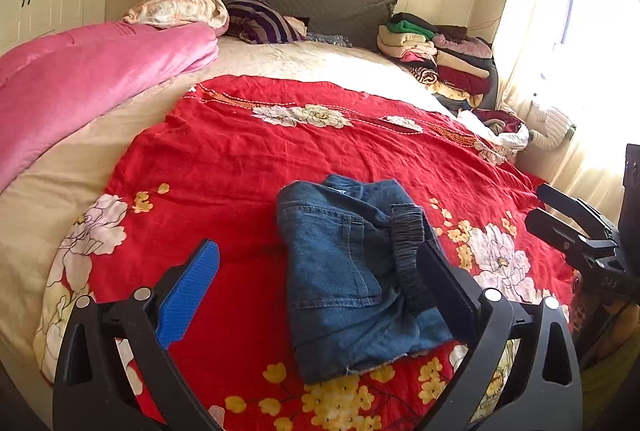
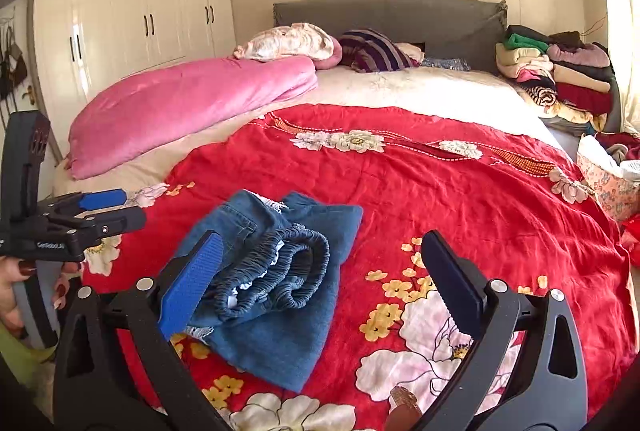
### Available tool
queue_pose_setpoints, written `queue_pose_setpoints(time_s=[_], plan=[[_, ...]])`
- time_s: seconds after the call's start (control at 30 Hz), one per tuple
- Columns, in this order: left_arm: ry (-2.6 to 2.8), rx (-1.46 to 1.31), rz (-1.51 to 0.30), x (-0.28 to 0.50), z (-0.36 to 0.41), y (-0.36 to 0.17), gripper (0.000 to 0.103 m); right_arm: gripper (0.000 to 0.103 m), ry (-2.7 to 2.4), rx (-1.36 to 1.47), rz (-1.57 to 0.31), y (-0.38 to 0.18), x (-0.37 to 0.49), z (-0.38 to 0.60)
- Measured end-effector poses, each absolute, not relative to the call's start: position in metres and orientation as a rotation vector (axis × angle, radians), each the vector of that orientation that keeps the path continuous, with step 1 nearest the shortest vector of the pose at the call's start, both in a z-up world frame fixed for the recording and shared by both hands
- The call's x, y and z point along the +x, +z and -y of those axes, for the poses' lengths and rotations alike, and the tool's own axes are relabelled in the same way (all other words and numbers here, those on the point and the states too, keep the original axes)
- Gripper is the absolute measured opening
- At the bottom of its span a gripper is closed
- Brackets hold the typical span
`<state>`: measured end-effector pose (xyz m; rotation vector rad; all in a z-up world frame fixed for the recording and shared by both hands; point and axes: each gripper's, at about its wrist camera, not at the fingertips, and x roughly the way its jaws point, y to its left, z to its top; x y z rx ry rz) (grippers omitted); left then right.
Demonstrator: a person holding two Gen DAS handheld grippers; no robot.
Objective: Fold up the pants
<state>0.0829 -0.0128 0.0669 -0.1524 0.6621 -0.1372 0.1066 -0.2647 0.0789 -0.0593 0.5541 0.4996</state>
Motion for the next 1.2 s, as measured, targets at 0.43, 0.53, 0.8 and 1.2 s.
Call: queue_pose_setpoints(time_s=[0.43, 0.53, 0.8, 1.2], plan=[[-0.09, -0.139, -0.69, 0.037, 0.012, 0.057, 0.099, 0.094, 0.438, -0.122, -0.526, 0.08, 0.053, 0.271], [-0.083, -0.153, -0.694, 0.026, 0.012, 0.051, 0.099, 0.094, 0.425, -0.129, -0.524, 0.074, 0.041, 0.269], [-0.1, -0.136, -0.743, 0.004, 0.023, 0.026, 0.099, 0.094, 0.411, -0.131, -0.604, 0.038, 0.023, 0.261], [-0.086, -0.14, -0.797, 0.007, 0.027, 0.006, 0.099, 0.094, 0.374, -0.094, -0.691, 0.007, 0.027, 0.261]])
